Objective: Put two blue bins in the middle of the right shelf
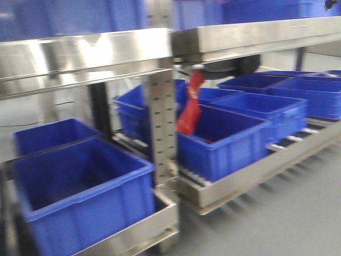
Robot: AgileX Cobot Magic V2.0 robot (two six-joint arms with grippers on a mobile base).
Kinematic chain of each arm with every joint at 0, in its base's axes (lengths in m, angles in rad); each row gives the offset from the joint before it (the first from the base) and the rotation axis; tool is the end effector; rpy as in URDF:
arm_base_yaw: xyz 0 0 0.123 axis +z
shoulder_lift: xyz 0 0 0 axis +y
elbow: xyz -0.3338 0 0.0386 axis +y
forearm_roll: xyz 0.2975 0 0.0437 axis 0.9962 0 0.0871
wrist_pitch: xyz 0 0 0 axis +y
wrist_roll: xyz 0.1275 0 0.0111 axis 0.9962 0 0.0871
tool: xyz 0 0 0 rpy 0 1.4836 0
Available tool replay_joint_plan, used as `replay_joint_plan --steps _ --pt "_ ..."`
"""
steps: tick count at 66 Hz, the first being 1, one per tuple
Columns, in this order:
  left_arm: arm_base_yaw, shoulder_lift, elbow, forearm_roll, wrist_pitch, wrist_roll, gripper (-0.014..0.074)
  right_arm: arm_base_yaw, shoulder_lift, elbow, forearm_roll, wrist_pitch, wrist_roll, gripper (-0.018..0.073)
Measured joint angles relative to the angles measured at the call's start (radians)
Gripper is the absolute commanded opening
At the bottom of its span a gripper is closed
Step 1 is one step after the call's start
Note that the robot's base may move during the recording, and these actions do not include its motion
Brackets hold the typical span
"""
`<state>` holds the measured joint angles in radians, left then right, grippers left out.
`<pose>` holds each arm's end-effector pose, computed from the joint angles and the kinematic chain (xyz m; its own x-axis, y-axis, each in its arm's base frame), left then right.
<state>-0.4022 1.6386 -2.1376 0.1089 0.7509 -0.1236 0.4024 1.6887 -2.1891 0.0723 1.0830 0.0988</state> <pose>0.3970 -0.1586 0.6136 -0.1622 0.0215 -0.9865 0.3162 0.9482 -0.0313 0.3925 0.1759 0.5704 -0.4913 -0.0656 -0.8685 -0.3809 0.9130 0.1465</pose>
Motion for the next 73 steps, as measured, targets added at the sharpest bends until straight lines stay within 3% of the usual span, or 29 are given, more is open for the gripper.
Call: replay_joint_plan --steps 73 --pt "0.002 0.0 0.0 0.0 0.0 0.0 -0.0111 0.0 0.0 0.0 0.004 0.002 0.0 -0.0153"
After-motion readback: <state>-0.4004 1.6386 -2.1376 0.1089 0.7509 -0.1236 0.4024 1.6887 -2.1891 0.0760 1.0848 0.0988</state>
